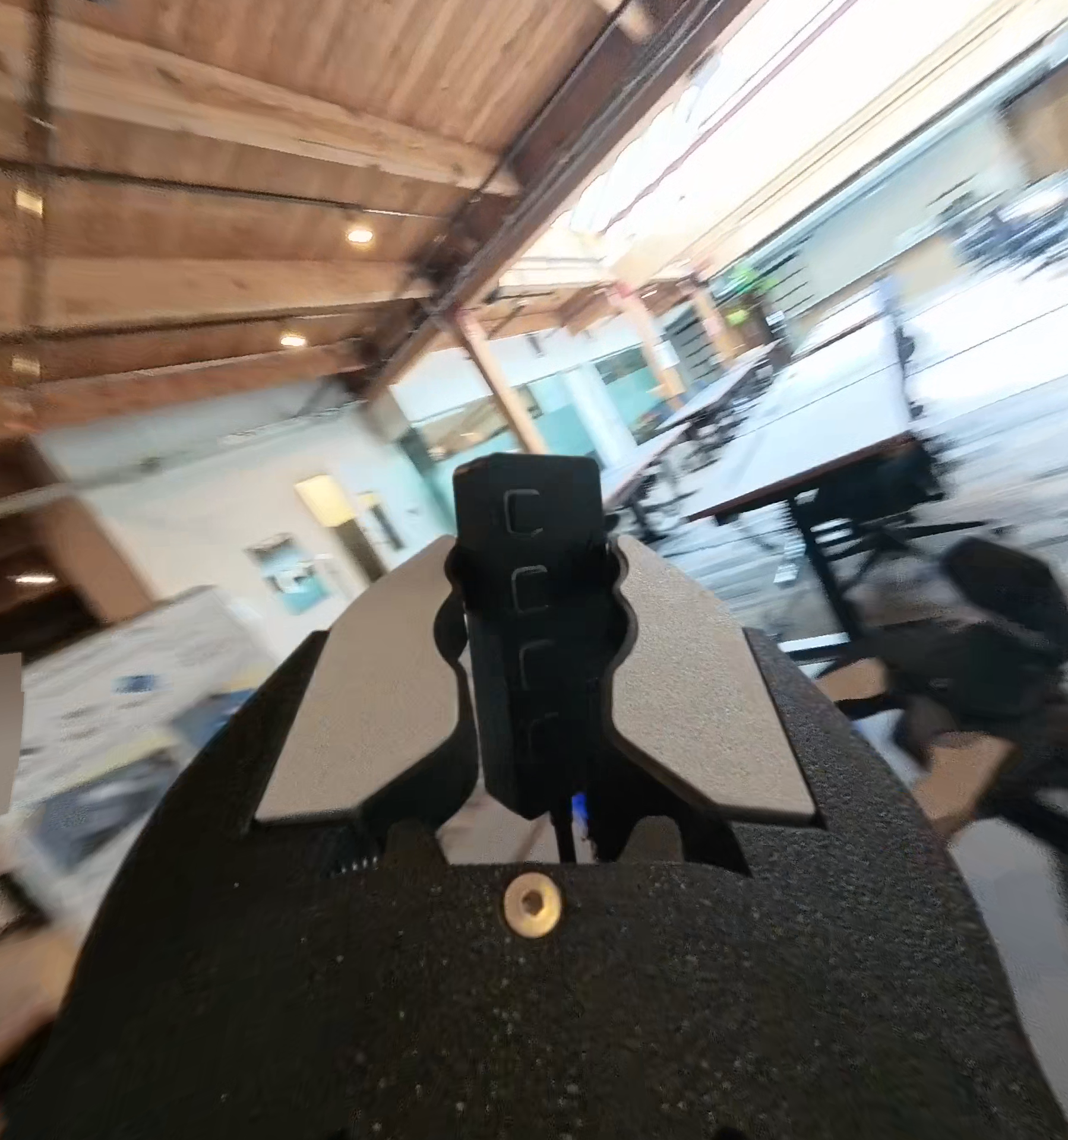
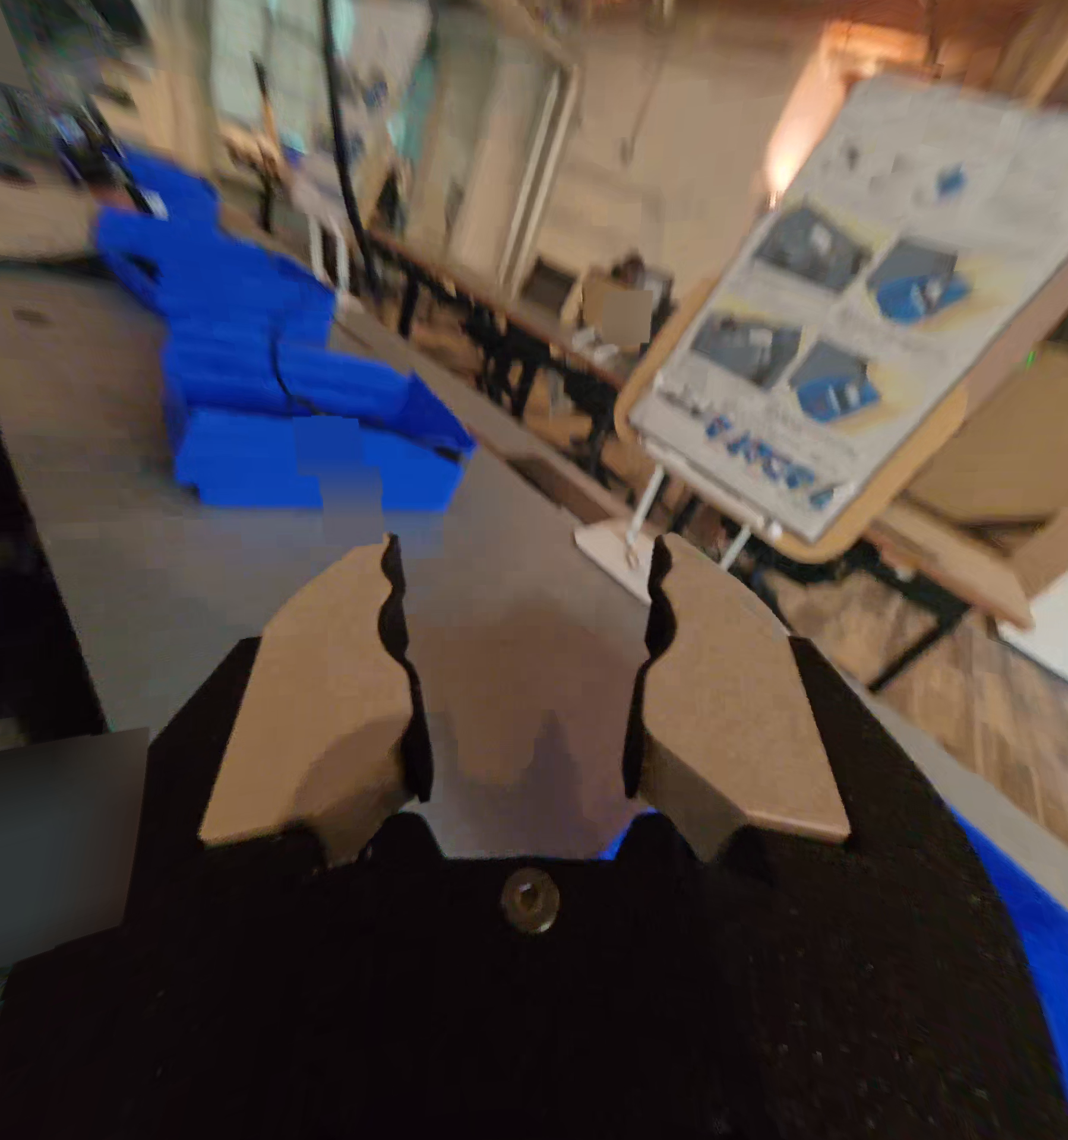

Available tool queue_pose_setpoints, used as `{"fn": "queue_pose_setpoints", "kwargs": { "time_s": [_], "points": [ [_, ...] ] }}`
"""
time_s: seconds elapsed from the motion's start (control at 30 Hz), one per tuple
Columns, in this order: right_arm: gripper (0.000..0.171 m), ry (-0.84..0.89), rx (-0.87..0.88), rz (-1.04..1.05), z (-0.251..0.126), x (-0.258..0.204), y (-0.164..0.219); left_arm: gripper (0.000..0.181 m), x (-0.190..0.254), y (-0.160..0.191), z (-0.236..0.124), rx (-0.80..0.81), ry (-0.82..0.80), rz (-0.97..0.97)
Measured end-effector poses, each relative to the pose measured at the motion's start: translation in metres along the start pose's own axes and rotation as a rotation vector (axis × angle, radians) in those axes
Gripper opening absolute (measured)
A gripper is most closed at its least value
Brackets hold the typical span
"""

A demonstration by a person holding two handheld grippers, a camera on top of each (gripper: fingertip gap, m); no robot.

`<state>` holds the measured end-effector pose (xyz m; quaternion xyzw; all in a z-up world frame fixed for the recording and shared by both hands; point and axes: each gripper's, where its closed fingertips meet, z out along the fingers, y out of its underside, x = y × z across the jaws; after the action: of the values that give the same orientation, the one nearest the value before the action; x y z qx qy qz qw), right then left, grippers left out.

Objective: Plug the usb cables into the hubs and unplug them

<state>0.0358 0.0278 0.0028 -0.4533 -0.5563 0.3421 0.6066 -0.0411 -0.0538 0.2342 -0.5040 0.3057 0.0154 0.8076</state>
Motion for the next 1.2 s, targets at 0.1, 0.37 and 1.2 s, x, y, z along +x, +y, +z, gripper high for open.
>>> {"fn": "queue_pose_setpoints", "kwargs": {
  "time_s": [0.1, 0.37, 1.2],
  "points": [
    [0.069, -0.016, 0.192, -0.029, -0.005, -0.016, -0.034, 0.043, 0.063, 0.028, 0.029, 0.009, 0.197, -0.194],
    [0.045, -0.099, 0.495, 0.299, -0.057, 0.003, -0.079, 0.042, 0.156, 0.115, 0.054, -0.121, 0.417, -0.327],
    [0.016, -0.172, 0.255, 0.282, -0.041, 0.000, -0.040, 0.054, 0.123, 0.247, -0.027, -0.689, 0.129, 0.354]
  ]
}}
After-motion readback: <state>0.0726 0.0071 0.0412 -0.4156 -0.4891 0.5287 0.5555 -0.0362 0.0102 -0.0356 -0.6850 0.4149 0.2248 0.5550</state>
